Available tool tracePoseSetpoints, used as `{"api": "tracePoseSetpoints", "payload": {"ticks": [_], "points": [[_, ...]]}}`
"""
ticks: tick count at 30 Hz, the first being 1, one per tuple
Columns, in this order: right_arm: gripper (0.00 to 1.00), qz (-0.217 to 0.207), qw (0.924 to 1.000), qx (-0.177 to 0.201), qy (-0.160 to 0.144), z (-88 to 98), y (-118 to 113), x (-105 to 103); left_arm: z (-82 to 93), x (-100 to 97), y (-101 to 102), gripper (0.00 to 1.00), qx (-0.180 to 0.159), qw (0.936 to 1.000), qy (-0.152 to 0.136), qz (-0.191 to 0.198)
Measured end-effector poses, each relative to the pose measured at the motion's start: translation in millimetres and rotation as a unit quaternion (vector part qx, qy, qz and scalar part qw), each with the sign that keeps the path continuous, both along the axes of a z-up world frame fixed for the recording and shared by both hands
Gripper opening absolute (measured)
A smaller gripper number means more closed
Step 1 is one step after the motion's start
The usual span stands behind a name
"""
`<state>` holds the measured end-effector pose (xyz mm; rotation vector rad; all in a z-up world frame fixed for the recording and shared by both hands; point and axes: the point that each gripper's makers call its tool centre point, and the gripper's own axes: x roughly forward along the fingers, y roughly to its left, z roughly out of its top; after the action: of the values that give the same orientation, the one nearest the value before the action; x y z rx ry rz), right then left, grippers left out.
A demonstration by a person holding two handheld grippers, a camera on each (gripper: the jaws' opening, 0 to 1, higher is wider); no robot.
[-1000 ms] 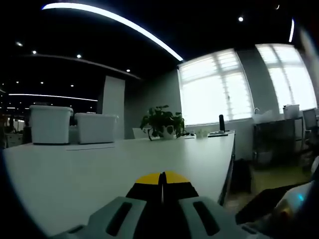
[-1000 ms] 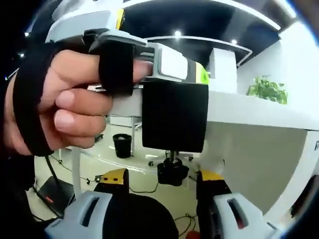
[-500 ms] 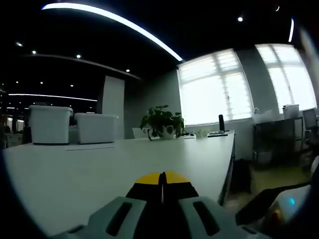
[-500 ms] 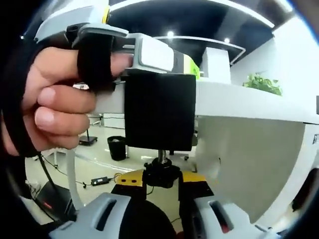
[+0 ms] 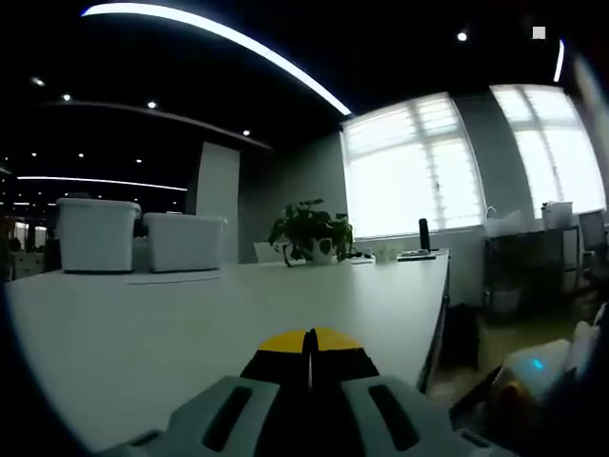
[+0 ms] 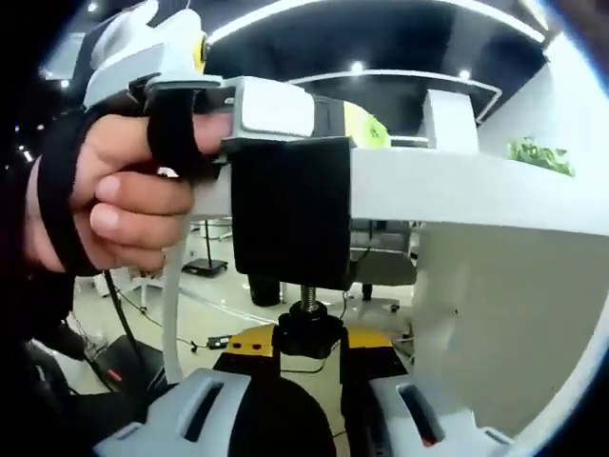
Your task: Clamp the fixed fixture on the desktop, loosen the retaining clip, secure it to the edge of the desk, and tighten the retaining clip.
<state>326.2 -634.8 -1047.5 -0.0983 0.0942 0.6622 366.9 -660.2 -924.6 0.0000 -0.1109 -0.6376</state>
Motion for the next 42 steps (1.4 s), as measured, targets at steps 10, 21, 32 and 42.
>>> {"api": "tracePoseSetpoints", "payload": {"ticks": [10,21,32,42], "points": [[0.21,0.146,0.9890,-0.019,-0.011,0.8,6,-1,-0.4,0.7,1,0.01,-0.001,1.0000,0.004,0.005],[0.21,0.263,0.9648,-0.010,-0.007,-0.1,9,-1,-1.1,-0.4,1,0.01,-0.002,1.0000,0.006,0.005],[0.22,0.291,0.9565,-0.002,-0.015,2.2,11,-4,-0.4,-0.3,0,0.01,-0.002,1.0000,0.007,0.007],[0.34,0.177,0.9837,-0.027,-0.017,3.4,-1,-2,1.0,0.5,0,0.01,-0.002,1.0000,0.006,0.006]]}}
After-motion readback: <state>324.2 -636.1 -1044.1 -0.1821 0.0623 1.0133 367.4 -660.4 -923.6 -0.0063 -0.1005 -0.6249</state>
